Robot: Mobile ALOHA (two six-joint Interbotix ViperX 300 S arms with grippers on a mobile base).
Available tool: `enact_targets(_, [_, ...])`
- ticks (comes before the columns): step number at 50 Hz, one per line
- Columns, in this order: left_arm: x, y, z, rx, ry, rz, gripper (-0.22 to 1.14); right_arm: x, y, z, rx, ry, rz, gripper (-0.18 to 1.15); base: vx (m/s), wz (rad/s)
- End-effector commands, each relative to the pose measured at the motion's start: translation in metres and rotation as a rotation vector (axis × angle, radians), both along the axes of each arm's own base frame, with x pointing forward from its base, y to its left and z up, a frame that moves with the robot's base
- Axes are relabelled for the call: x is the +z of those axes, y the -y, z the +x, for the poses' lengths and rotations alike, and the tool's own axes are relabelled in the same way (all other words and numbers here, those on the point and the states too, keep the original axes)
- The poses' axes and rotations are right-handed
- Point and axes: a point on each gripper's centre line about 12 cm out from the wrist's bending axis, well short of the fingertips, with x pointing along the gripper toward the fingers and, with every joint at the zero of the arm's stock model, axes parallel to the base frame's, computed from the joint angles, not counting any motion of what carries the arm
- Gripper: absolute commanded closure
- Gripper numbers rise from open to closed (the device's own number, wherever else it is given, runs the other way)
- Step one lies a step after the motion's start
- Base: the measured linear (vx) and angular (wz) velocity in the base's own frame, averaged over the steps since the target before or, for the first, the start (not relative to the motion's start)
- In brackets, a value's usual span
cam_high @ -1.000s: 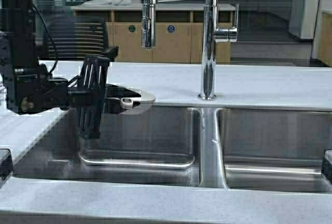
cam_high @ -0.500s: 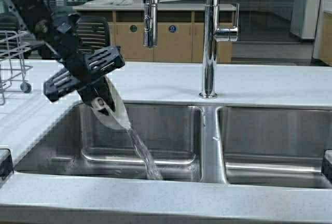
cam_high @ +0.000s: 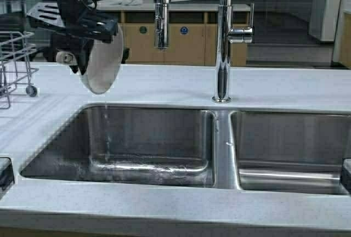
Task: Wash the pan
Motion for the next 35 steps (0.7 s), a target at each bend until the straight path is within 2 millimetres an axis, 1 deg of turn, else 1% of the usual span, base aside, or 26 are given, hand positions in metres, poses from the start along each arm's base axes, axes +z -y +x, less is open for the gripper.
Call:
enact_targets(1, [-0.011, 0.004, 0.003, -0.029, -0.005, -0.006, 0.89, 0.008, 0.0, 0.0, 0.001, 0.029, 0.01, 0.92, -0.02, 0.0])
enact_targets(3, [-0.009, 0.005, 0.003, -0.033, 0.001, -0.006, 0.89, 0.009, 0.0, 0.0, 0.001, 0.031, 0.009, 0.92, -0.02, 0.0])
enact_targets(6, [0.001, 0.005, 0.005, -0.054, 0.034, -0.001, 0.89, 0.007, 0.0, -0.001, 0.001, 0.028, 0.01, 0.92, -0.02, 0.0])
enact_targets(10, [0.02, 0.004, 0.008, -0.101, 0.094, 0.032, 0.89, 0.009, 0.0, 0.0, 0.001, 0.032, 0.011, 0.92, -0.02, 0.0])
enact_targets(14, [0.041, -0.005, 0.012, -0.111, 0.143, 0.083, 0.89, 0.009, 0.0, 0.0, 0.001, 0.032, 0.011, 0.92, -0.01, 0.0])
enact_targets(20, [0.072, -0.033, 0.021, -0.055, 0.198, 0.149, 0.89, 0.007, 0.0, -0.001, 0.001, 0.026, 0.011, 0.92, 0.0, 0.0])
enact_targets(28, [0.115, -0.068, 0.027, -0.045, 0.292, 0.226, 0.89, 0.008, 0.0, 0.0, 0.001, 0.029, 0.011, 0.92, 0.0, 0.0])
enact_targets(32, [0.13, -0.086, 0.03, -0.046, 0.322, 0.277, 0.89, 0.009, 0.0, 0.0, 0.0, 0.031, 0.014, 0.92, 0.0, 0.01])
enact_targets(35, [0.138, -0.101, 0.032, -0.036, 0.33, 0.314, 0.89, 0.01, -0.001, 0.001, 0.0, 0.033, 0.014, 0.92, 0.01, 0.02])
